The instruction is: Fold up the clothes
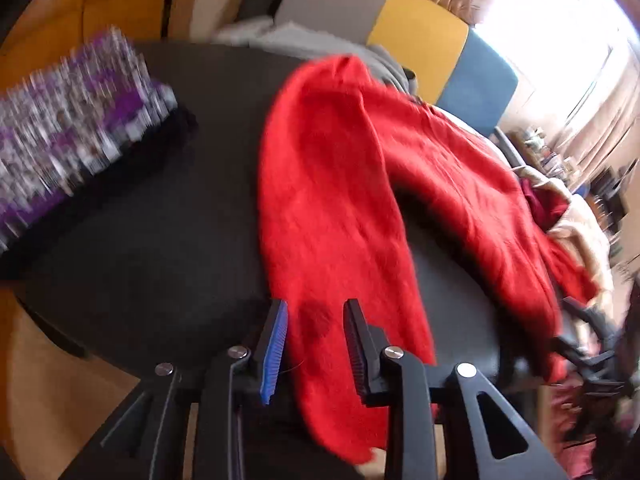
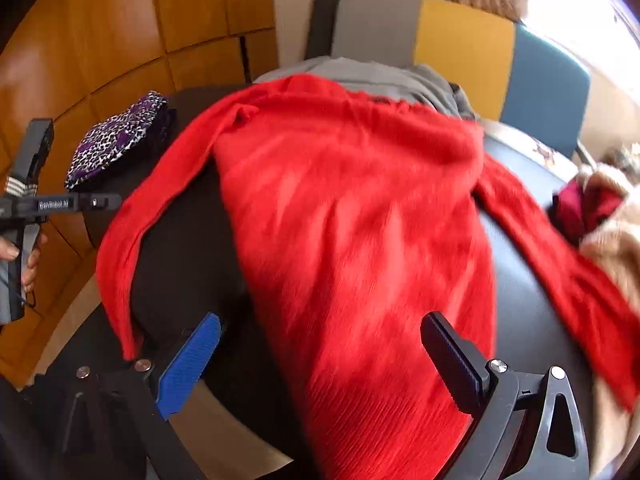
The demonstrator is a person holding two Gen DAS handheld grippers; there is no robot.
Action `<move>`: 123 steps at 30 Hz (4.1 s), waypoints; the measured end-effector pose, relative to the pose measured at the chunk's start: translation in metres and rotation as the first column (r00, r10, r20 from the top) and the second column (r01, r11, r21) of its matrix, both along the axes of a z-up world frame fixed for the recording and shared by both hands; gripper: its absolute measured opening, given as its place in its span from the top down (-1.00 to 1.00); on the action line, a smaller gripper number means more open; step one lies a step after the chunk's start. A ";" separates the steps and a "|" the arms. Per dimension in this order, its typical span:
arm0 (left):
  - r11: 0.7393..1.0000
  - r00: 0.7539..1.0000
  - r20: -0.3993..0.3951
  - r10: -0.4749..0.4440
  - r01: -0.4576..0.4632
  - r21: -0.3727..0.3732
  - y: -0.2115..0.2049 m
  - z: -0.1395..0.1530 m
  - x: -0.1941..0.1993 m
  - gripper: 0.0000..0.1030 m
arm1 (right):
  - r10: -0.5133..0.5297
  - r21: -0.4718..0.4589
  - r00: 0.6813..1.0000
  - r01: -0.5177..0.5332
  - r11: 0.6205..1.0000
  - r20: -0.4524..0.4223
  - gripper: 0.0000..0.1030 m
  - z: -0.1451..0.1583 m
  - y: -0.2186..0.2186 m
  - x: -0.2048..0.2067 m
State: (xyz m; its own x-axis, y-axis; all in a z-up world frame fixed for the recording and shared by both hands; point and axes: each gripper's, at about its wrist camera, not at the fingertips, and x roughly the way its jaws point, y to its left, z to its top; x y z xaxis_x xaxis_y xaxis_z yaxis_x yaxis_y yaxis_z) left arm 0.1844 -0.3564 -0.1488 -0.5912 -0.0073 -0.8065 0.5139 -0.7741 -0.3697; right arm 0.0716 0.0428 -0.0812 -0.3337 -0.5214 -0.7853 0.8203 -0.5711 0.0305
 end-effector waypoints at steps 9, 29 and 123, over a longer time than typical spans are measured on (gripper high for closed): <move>0.993 0.997 0.004 -0.075 0.075 -0.093 0.007 0.004 -0.025 0.87 | -0.157 -0.040 0.976 0.165 0.986 0.150 -0.99 -0.029 0.018 -0.025; 0.933 0.944 -0.170 0.282 -0.311 -0.183 -0.188 0.141 -0.064 0.40 | -0.099 0.029 0.989 0.103 0.994 -0.112 -1.00 -0.014 0.013 -0.003; 0.970 0.992 0.064 -0.104 0.087 0.227 0.017 0.007 -0.028 0.39 | -0.083 -0.093 0.953 0.114 0.989 0.291 -1.00 -0.044 0.024 -0.075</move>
State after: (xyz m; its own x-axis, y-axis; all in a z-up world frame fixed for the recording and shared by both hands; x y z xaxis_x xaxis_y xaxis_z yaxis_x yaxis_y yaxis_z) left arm 0.1561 -0.3396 -0.1423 -0.5183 0.2315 -0.8233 0.4742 -0.7233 -0.5019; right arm -0.0033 0.0671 -0.1250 -0.1573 -0.5838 -0.7965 0.7079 -0.6290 0.3212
